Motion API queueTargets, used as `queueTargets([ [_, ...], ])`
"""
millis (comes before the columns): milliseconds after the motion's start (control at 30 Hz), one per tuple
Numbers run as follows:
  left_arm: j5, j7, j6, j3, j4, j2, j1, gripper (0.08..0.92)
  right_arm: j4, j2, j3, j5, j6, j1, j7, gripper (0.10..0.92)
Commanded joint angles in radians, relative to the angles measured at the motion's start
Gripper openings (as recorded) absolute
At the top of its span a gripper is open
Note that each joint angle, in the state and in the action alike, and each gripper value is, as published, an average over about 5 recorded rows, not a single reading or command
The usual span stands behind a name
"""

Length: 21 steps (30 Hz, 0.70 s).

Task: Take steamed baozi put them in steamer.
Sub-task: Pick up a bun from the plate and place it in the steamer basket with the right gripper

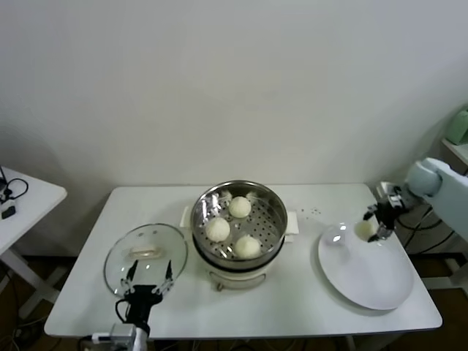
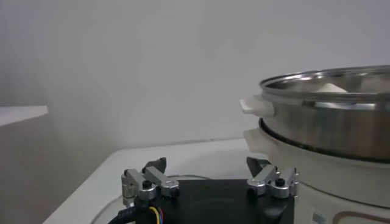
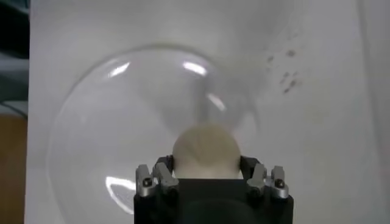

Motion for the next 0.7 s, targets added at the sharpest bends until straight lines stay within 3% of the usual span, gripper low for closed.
queueTargets([
  [33,0.024,0.002,0.005,0.033,-0.004,0.007,-0.006,0.823,0.044,0.168,-0.504,0.459,-0.117,0.536,0.009,0.700],
  [400,0.052,0.001,0.024,0.063,-0.020,0.011,-0.003,0.823,0.125,0.382,-0.583,0.655,-0.196,0.618,0.034,0.696],
  [700,0.049,0.002,0.027,0.061,-0.039,0.023,0.003,0.823,0.164,0.513,-0.570,0.683,-0.235,0.548,0.066,0.696],
])
